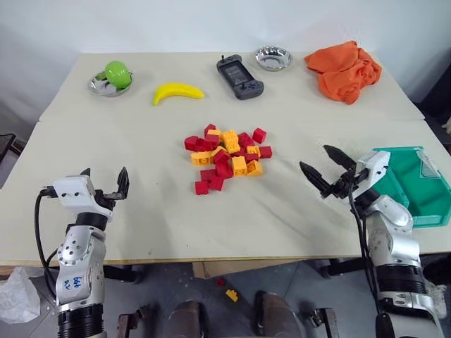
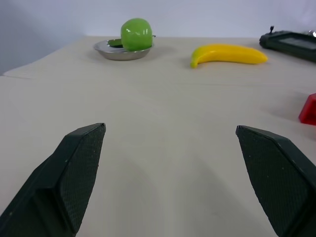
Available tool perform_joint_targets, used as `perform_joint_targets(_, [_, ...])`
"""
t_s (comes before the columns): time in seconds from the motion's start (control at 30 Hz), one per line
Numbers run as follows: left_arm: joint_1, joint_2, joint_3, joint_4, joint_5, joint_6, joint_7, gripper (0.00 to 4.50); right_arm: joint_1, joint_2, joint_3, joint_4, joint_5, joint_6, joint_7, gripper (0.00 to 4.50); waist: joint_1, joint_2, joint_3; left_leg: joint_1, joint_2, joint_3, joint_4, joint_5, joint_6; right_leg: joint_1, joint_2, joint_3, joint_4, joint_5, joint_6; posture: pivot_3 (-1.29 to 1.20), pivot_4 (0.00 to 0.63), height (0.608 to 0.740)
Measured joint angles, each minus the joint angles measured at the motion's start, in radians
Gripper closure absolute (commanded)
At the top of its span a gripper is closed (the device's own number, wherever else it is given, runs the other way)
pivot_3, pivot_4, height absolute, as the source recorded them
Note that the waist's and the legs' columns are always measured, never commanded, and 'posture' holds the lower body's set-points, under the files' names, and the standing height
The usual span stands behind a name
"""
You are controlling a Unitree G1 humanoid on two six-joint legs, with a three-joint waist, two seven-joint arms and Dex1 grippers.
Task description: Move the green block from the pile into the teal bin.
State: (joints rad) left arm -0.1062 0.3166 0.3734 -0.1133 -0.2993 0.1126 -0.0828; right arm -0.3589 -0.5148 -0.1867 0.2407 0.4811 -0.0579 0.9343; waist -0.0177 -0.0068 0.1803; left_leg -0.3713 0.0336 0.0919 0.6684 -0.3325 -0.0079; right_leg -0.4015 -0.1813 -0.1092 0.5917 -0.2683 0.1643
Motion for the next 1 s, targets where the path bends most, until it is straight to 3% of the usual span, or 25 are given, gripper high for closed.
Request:
perform_joint_targets(0.13, [-0.017,0.005,-0.002,0.0,-0.005,0.004,-0.028,0.0,0.0,-0.034,0.054,0.001,-0.014,0.027,0.104,0.02,0.004,0.0,0.0,0.0,0.0,0.0,0.0,0.0,0.0,0.0,0.0,0.0,0.0,0.0,0.0,0.0,0.15,0.74])
perform_joint_targets(0.23, [-0.019,0.001,-0.009,0.0,-0.014,-0.032,-0.077,0.0,-0.001,-0.035,0.142,-0.027,-0.031,0.106,0.168,0.65,0.003,0.0,0.0,0.0,0.0,0.0,0.0,0.0,0.0,0.0,0.0,0.0,0.0,0.0,0.0,0.0,0.15,0.74])
perform_joint_targets(0.33, [-0.005,0.031,-0.052,0.0,-0.014,-0.078,-0.193,0.0,-0.043,0.0,0.282,-0.063,-0.134,0.152,0.157,1.64,-0.004,0.0,0.0,0.0,0.0,0.0,0.0,0.0,0.0,0.0,0.0,0.0,0.0,0.0,0.0,0.0,0.15,0.74])
perform_joint_targets(0.5, [0.028,0.097,-0.109,0.015,-0.013,-0.113,-0.358,0.0,-0.202,0.231,0.465,-0.07,-0.232,0.262,0.056,3.34,-0.014,0.0,0.0,0.0,0.001,0.0,0.0,0.0,-0.001,-0.003,0.0,0.0,0.002,0.0,0.0,0.0,0.15,0.74])
perform_joint_targets(0.6, [0.035,0.095,-0.11,0.029,-0.013,-0.117,-0.377,0.0,-0.337,0.345,0.489,0.052,-0.281,0.273,-0.02,4.41,-0.011,0.0,0.0,-0.001,0.001,0.0,0.001,0.0,-0.001,-0.003,0.0,0.0,0.002,0.0,0.0,0.0,0.15,0.74])
perform_joint_targets(0.73, [0.026,0.067,-0.121,0.033,-0.013,-0.113,-0.363,0.0,-0.556,0.435,0.462,0.35,-0.349,0.197,-0.18,4.47,-0.008,-0.001,-0.001,-0.002,0.0,-0.002,0.003,0.0,-0.001,-0.002,0.0,-0.001,0.003,0.0,-0.001,0.0,0.15,0.74])
perform_joint_targets(0.83, [0.021,0.041,-0.133,0.027,-0.012,-0.11,-0.346,0.0,-0.683,0.394,0.403,0.617,-0.398,0.1,-0.304,4.47,-0.01,-0.001,-0.001,-0.003,0.0,-0.002,0.002,0.0,-0.001,-0.002,-0.001,-0.002,0.003,0.0,-0.001,0.0,0.15,0.74])
perform_joint_targets(1.0, [0.014,0.014,-0.14,0.026,-0.011,-0.104,-0.318,0.0,-0.778,0.296,0.271,0.886,-0.421,-0.022,-0.483,4.47,-0.021,-0.001,-0.001,-0.003,0.0,-0.001,-0.001,0.0,-0.001,-0.003,-0.001,-0.002,0.002,0.0,-0.001,0.0,0.15,0.74])
